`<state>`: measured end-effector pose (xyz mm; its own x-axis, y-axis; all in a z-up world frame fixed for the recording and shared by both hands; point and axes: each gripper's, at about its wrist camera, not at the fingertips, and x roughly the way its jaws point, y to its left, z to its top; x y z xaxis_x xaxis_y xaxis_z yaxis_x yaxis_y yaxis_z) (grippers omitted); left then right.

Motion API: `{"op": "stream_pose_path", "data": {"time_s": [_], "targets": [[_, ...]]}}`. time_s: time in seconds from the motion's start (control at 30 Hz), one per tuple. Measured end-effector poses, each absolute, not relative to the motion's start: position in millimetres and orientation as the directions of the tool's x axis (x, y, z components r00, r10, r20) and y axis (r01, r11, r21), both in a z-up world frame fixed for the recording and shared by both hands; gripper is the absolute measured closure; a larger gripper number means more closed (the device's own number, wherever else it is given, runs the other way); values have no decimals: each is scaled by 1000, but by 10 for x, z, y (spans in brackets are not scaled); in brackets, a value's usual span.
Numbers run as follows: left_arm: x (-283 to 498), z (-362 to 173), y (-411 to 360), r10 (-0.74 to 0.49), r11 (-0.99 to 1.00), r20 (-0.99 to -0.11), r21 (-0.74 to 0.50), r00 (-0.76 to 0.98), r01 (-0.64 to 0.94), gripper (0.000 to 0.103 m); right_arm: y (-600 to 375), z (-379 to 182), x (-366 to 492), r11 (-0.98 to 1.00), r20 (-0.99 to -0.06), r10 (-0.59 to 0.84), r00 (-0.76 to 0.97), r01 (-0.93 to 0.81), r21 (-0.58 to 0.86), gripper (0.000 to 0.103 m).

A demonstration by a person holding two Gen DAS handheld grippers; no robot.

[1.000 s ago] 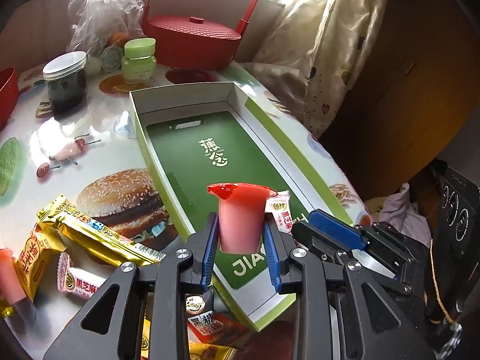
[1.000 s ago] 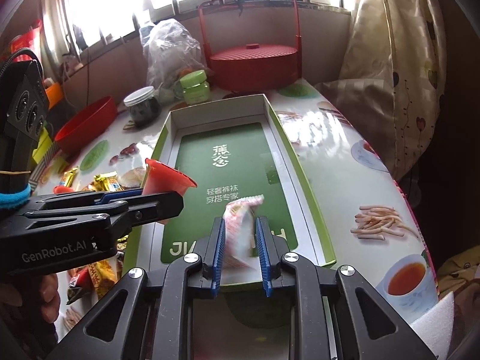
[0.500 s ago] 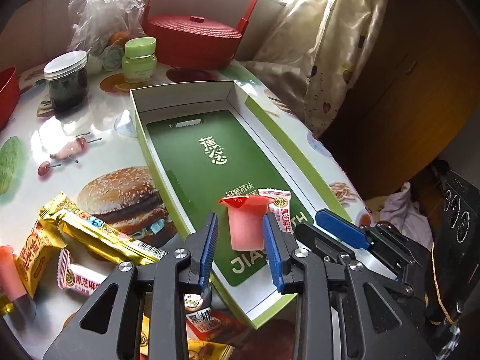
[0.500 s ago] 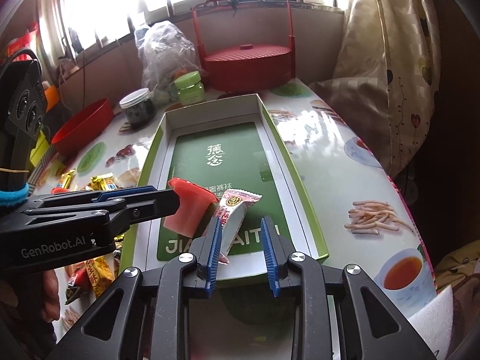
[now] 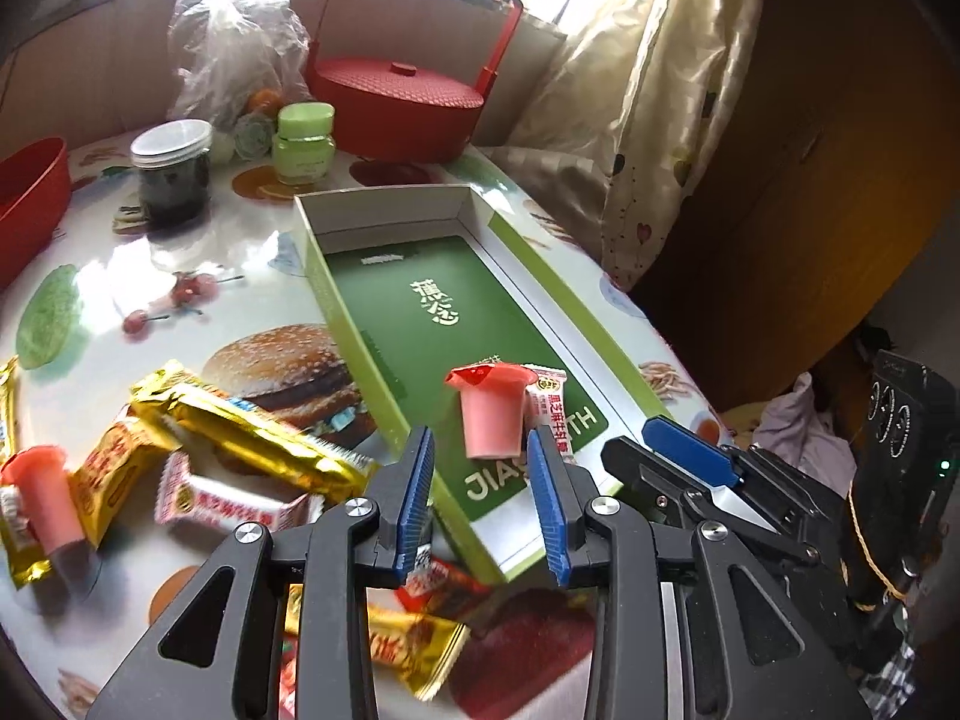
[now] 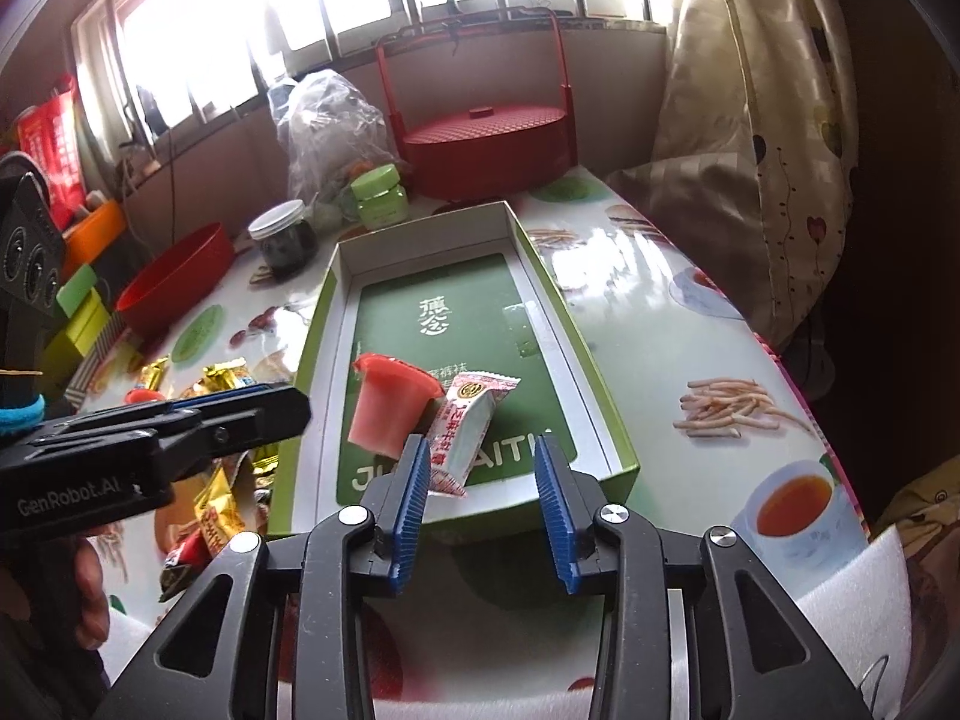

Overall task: Organize snacks
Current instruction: 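Withdraw both open tools from the box back toward the snack pile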

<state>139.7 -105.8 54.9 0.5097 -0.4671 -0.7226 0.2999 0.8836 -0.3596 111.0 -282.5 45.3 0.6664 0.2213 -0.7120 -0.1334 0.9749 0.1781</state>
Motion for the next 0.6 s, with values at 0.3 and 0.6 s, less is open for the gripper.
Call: {"op": "stream_pose_path", "data": {"time_s": [0.3,0.6], "targets": [[1126,632,-713,-428,903,-704,-346,567,253,55,-2713,578,889,971,-685,239,688,-156,182,65],[839,540,-352,-398,915,-704,-352,588,197,55,-2453,625,639,951,-667,307,679,-241,192,65]]}}
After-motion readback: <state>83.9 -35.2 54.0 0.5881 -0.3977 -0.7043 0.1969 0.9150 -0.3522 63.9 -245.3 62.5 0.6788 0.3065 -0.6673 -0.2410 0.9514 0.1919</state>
